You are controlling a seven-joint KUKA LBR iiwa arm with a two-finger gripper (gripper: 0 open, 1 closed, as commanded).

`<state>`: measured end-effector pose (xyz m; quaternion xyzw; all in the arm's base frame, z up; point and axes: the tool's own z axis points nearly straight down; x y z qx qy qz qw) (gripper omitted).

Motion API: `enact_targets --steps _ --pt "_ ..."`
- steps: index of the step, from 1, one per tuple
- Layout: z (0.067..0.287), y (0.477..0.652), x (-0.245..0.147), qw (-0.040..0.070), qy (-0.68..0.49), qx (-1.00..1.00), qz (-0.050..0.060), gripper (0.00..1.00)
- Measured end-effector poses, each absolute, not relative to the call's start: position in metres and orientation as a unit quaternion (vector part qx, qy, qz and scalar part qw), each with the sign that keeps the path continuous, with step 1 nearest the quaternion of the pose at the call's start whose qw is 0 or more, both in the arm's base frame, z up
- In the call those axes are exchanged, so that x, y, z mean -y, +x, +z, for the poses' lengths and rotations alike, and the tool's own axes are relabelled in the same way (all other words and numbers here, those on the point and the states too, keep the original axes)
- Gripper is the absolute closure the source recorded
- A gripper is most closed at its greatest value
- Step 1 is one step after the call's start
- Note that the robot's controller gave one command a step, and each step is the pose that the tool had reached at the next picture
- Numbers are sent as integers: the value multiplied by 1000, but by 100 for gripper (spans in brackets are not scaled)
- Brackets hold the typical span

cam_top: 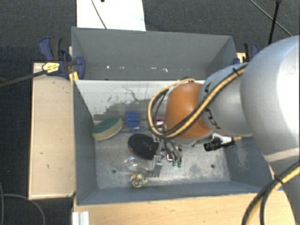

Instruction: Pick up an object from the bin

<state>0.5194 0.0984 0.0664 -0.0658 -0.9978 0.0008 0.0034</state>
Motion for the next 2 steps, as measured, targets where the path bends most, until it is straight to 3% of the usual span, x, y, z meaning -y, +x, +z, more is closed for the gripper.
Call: enact_targets --steps 1,2 --pt "70 523 -97 -1 -68 998 0 100" --pt "189 513 -79 -5 -91 996 -1 100"
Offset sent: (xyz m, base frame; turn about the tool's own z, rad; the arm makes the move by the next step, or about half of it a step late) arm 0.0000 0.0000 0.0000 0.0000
